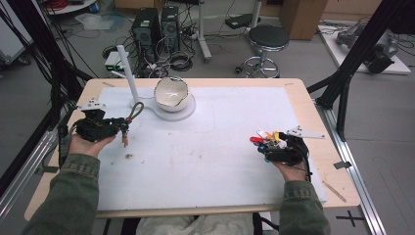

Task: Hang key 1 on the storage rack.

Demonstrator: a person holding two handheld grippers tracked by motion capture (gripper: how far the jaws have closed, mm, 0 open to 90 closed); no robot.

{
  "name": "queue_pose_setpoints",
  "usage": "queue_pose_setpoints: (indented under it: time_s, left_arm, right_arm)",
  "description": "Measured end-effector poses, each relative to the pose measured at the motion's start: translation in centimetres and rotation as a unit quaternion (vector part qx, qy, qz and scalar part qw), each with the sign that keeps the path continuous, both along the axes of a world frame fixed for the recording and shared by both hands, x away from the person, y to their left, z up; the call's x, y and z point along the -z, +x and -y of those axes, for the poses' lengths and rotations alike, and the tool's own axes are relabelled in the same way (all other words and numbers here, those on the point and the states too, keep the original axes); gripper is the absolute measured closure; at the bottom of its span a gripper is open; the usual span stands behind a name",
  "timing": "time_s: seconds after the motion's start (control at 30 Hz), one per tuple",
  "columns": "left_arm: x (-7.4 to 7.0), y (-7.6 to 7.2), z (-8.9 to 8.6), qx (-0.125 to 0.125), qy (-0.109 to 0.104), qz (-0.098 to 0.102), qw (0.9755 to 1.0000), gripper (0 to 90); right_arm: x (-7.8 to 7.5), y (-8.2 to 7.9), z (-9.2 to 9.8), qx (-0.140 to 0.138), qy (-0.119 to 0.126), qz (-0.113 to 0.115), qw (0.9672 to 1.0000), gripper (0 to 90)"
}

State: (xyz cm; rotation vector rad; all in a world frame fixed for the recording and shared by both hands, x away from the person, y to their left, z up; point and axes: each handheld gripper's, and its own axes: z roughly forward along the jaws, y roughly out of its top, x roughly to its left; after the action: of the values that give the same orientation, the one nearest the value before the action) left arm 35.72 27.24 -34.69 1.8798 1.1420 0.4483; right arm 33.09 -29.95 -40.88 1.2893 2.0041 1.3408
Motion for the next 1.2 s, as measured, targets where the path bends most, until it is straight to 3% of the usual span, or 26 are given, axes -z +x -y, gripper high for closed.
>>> queue_pose_setpoints:
  time_s: [0.17,0.63,0.77,0.97,1.2]
  left_arm:
    - [-0.2,0.6,-0.4,0.002,0.002,-0.009,1.0,72.1]
    - [-2.1,1.8,-2.5,-0.033,-0.008,-0.017,0.9993,72.2]
    - [-2.6,2.3,-3.5,-0.049,-0.015,-0.018,0.9985,72.1]
    - [-3.2,2.8,-4.8,-0.074,-0.009,-0.026,0.9969,72.2]
    - [-3.8,3.8,-5.6,-0.087,-0.006,-0.03,0.9957,72.1]
  right_arm:
    - [0.0,0.0,0.0,0.0,0.005,-0.002,1.0,0.8]
    - [0.0,0.0,0.1,-0.001,0.014,-0.005,0.9999,0.8]
    - [0.1,0.0,0.0,-0.001,0.012,-0.005,0.9999,0.8]
    - [0.0,-0.2,0.2,0.003,0.016,-0.004,0.9999,0.8]
    - [0.0,-0.1,0.2,0.004,0.014,-0.003,0.9999,0.8]
